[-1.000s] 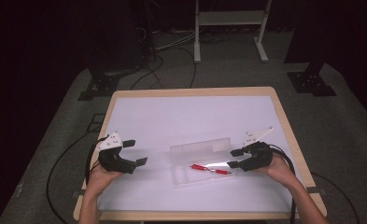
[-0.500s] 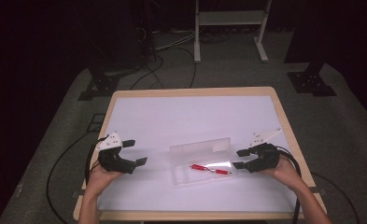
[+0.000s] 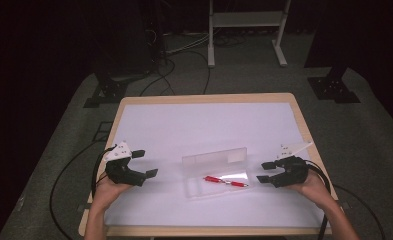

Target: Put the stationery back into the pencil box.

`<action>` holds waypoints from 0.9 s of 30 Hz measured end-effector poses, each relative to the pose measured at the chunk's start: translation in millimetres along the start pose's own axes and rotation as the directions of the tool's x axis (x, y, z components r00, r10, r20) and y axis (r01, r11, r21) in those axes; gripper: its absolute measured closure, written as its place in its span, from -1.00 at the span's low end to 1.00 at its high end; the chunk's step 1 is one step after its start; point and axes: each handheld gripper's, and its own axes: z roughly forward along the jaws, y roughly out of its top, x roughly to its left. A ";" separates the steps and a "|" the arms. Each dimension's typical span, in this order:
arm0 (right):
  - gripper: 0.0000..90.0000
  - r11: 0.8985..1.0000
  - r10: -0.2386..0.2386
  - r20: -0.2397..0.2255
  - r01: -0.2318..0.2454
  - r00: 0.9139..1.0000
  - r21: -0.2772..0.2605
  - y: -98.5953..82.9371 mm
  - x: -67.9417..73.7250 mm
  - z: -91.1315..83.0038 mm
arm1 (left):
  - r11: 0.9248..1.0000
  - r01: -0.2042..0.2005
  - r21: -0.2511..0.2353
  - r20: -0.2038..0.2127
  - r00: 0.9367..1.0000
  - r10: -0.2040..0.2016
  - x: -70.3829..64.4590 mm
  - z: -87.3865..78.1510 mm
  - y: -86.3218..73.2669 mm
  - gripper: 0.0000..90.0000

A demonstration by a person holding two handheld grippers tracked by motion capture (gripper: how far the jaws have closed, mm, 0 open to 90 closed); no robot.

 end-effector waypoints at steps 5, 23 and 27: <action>-0.12 1.000 0.012 0.010 -0.012 1.000 0.000 -6.5 -0.9 -3.1 | 1.000 0.000 -0.001 -0.001 1.000 0.000 0.4 -0.7 -0.2 -0.78; -0.17 0.998 0.058 0.041 -0.059 0.997 0.004 -28.6 -4.3 -15.7 | 1.000 0.000 0.004 0.005 1.000 0.000 -0.3 0.0 -0.2 -0.78; -0.19 0.997 0.072 0.047 -0.072 0.996 0.005 -34.8 -3.8 -19.0 | 1.000 0.001 0.003 0.004 1.000 -0.001 -0.8 0.3 0.0 -0.78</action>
